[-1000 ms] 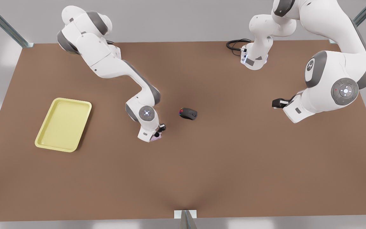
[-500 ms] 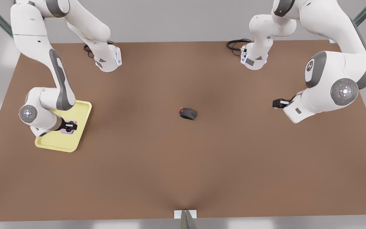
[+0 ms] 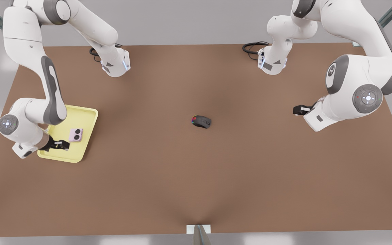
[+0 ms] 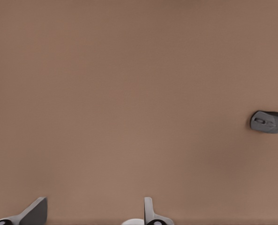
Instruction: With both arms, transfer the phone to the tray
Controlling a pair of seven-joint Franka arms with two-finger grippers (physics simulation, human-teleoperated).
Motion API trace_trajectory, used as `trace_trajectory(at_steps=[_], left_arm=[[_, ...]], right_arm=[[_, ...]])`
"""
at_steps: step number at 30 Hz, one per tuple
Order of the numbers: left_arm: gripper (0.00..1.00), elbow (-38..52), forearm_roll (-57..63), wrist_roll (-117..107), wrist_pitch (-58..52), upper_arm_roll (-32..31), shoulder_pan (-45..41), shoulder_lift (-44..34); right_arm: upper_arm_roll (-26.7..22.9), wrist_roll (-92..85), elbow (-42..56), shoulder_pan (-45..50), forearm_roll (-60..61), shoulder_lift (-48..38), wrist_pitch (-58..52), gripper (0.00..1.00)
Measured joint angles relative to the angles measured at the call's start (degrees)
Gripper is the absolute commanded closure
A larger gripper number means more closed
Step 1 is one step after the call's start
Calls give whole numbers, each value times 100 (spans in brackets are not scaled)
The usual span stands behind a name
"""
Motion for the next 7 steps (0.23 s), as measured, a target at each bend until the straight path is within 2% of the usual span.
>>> trace_trajectory(at_steps=[2,4,7], left_arm=[[0,2,-1,-1,-6,-1,-1,1],[0,1,-2,-2,-21,-1,0,0],[0,0,-5,-4,-58,0,1,1]], right_arm=[[140,111,708,649,110,-459,-715,0],[229,240,842,952,403,-915,-1356,0],[244,399,885,959,638,-1029,-2006,0]])
